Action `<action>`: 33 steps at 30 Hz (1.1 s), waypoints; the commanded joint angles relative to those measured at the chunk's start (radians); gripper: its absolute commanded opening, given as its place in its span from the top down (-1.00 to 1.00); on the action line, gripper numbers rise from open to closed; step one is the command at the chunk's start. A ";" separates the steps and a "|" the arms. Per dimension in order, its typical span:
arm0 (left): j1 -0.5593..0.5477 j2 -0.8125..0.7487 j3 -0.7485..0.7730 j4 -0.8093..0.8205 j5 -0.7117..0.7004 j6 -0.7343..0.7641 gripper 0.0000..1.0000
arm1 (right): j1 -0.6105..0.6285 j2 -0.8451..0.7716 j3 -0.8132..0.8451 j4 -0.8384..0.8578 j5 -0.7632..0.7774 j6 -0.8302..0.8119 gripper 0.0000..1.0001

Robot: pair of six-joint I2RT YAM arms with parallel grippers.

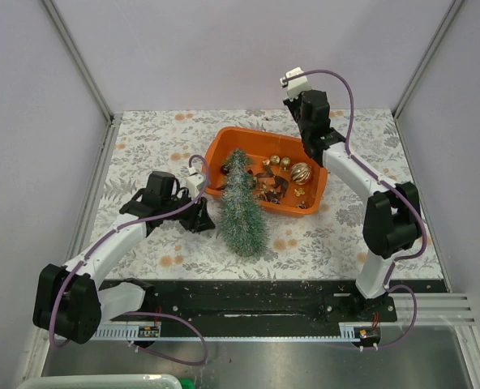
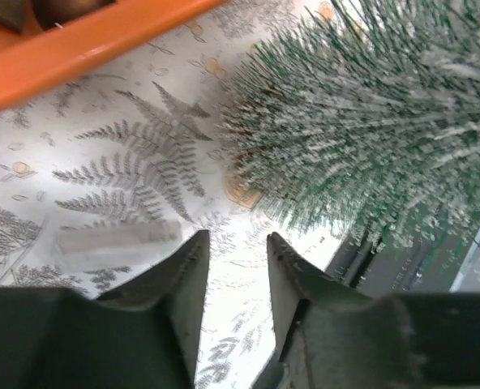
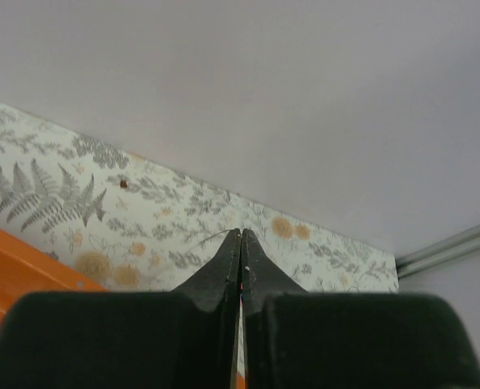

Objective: Decorate the small christmas tree

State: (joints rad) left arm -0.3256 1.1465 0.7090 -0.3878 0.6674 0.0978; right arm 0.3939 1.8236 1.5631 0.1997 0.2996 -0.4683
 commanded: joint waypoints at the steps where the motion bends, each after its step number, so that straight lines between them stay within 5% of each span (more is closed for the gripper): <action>1: 0.002 -0.042 0.000 -0.019 0.112 0.019 0.07 | -0.010 -0.148 -0.130 0.081 0.053 0.040 1.00; 7: 0.002 -0.064 0.047 -0.080 0.152 0.039 -0.22 | 0.063 -0.368 -0.284 -0.041 0.159 0.028 1.00; 12: 0.020 -0.120 0.109 -0.223 0.133 0.101 -0.23 | 0.212 -0.536 -0.342 -0.288 0.376 0.008 1.00; 19: 0.063 -0.217 0.225 -0.407 0.023 0.180 -0.25 | 0.359 -0.765 -0.385 -0.708 0.497 0.298 1.00; 25: 0.083 -0.261 0.387 -0.558 -0.040 0.232 -0.26 | 0.434 -0.984 -0.414 -0.809 0.250 0.489 1.00; 33: 0.083 -0.312 0.569 -0.694 -0.014 0.302 -0.28 | 0.438 -1.156 -0.460 -0.727 -0.095 0.482 1.00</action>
State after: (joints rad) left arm -0.2462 0.8680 1.1877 -0.9970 0.6456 0.3382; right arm 0.8230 0.6697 1.1027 -0.5644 0.4236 -0.0196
